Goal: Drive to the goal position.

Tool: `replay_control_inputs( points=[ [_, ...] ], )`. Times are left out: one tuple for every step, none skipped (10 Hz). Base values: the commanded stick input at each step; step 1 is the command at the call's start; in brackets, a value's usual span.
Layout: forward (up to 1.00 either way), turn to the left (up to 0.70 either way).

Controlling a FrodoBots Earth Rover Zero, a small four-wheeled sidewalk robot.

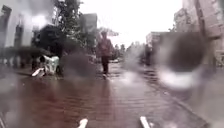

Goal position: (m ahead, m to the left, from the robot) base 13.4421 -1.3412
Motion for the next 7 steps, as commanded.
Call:
replay_control_inputs(
  points=[
    [0.70,0.00],
    [0.70,0.00],
    [0.70,0.00],
    [0.70,0.00],
    [0.70,0.00],
    [0.70,0.00],
    [0.70,0.00]
  ],
)
